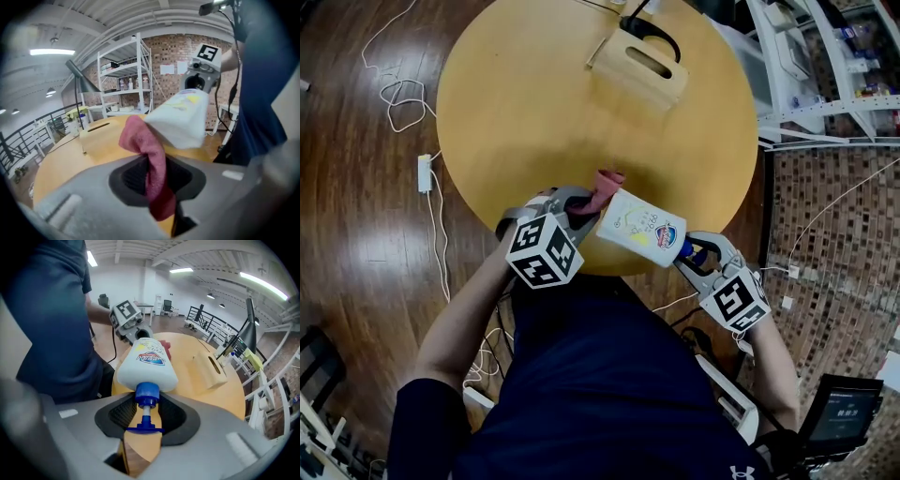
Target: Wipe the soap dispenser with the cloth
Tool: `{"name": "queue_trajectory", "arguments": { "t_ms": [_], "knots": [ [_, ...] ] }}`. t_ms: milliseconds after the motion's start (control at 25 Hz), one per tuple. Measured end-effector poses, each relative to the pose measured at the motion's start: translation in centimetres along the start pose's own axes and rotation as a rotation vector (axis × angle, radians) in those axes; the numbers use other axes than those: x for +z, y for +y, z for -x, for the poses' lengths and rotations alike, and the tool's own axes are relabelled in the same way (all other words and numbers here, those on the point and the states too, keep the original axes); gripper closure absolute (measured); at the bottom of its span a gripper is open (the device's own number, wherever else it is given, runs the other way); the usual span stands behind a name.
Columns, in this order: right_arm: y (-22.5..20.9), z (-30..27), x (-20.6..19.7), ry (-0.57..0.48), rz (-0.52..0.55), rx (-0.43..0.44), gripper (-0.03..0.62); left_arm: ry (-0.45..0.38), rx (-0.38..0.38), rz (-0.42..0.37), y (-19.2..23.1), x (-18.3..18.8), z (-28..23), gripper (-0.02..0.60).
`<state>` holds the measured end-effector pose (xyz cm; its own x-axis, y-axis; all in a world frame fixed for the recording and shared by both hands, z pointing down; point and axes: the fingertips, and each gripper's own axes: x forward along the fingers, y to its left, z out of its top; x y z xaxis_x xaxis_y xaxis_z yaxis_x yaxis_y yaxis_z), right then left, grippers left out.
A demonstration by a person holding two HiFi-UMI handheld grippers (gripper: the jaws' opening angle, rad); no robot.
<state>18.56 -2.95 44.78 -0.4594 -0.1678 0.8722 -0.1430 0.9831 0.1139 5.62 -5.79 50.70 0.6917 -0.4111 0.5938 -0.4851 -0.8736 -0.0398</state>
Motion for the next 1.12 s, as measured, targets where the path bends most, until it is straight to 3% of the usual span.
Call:
{"name": "queue_trajectory", "arguments": {
  "t_ms": [120,200,280,440,560,720,840,1000,1120],
  "knots": [
    [-1.3,0.3,-1.2,0.036,-0.006,-0.028,0.448,-0.06,-0.067,-0.027,-2.7,1.0,0.7,0.497],
    [-1.4,0.2,-2.0,0.043,-0.02,-0.02,0.448,-0.14,-0.104,0.031,-3.3,2.2,2.1,0.497],
    [-1.0,0.3,-1.7,0.029,-0.016,-0.006,0.448,-0.222,-0.14,0.15,-3.0,3.1,3.2,0.497],
    [0.5,0.5,0.1,0.003,0.096,0.01,0.448,-0.341,-0.194,0.476,-0.4,2.8,4.2,0.497],
    [1.2,0.4,1.1,0.02,0.207,-0.007,0.448,-0.415,-0.298,0.653,0.1,3.2,4.8,0.497],
    [-0.8,1.1,0.7,0.062,0.217,-0.06,0.448,-0.479,-0.424,0.721,-1.1,3.8,5.6,0.497],
    [-1.5,1.4,0.0,0.072,0.236,-0.074,0.448,-0.579,-0.517,0.799,-1.6,5.4,6.7,0.497],
    [0.0,1.9,0.8,0.054,0.293,-0.036,0.448,-0.6,-0.524,0.882,-0.9,4.9,6.3,0.497],
    [-0.3,2.5,2.2,0.017,0.314,-0.059,0.448,-0.576,-0.541,0.888,-1.3,3.7,5.8,0.497]
  ]
}}
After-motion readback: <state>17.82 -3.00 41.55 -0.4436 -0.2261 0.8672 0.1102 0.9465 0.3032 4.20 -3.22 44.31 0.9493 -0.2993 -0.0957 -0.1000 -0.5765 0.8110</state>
